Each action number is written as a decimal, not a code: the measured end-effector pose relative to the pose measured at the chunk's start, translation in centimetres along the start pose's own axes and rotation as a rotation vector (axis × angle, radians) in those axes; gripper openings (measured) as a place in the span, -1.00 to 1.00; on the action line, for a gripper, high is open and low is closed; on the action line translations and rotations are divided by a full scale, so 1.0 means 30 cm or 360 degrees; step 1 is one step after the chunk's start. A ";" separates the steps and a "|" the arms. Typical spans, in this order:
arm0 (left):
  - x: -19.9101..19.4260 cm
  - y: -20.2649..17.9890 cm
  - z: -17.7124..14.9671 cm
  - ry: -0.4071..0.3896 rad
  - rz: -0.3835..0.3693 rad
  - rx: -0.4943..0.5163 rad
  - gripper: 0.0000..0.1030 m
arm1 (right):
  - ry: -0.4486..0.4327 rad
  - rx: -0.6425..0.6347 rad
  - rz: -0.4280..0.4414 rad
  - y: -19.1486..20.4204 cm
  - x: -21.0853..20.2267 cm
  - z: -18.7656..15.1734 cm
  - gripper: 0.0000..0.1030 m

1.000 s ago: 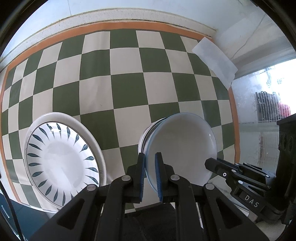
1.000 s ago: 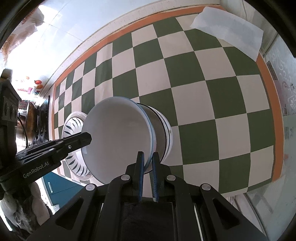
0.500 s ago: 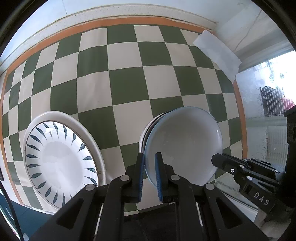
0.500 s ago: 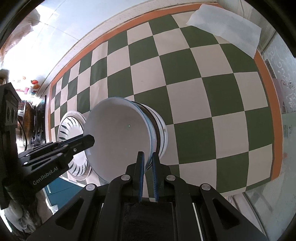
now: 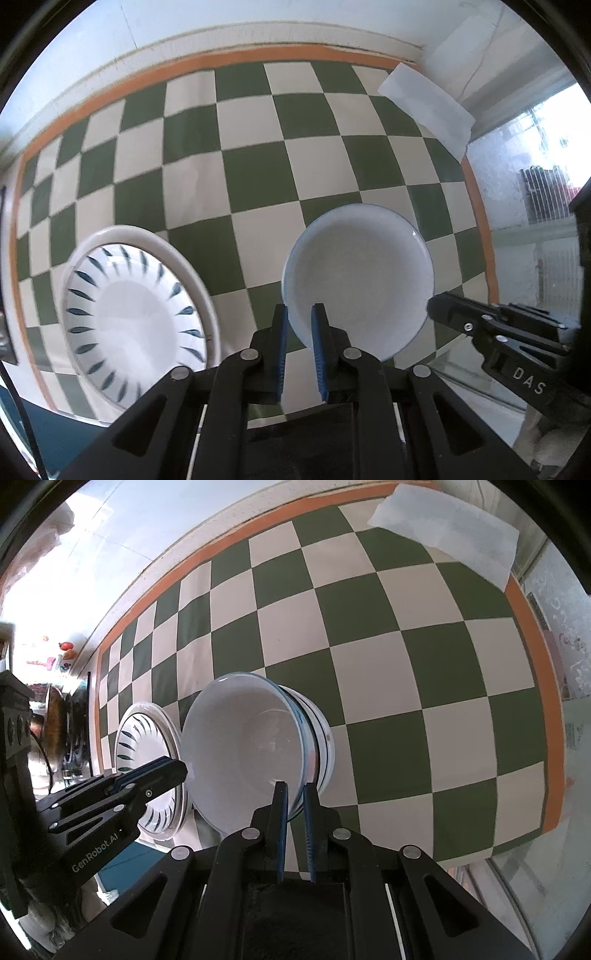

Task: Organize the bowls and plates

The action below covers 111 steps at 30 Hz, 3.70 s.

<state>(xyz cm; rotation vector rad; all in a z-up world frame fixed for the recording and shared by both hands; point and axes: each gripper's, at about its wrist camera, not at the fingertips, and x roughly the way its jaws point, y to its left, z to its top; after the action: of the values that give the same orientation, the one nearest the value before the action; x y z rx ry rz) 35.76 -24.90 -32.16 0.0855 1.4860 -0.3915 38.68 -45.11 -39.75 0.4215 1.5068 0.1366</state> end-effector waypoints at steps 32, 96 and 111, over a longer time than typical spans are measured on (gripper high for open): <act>-0.548 -0.016 -0.222 -0.0621 0.0091 0.0094 0.83 | -0.0680 -0.0183 -0.0270 0.209 -0.601 -0.350 0.68; 0.382 0.156 0.152 0.0498 -0.0712 -0.0328 -0.02 | 0.0201 0.0368 0.0445 -0.138 0.376 0.068 0.11; 0.334 0.149 0.121 0.0360 -0.0695 -0.0347 -0.05 | 0.0052 0.0289 0.0511 -0.135 0.343 0.071 -0.08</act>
<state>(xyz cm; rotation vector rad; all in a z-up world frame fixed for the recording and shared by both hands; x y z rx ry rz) 40.94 -23.82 -42.42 -0.3855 1.7628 -0.5811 40.84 -45.67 -50.80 0.8104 1.4804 0.2610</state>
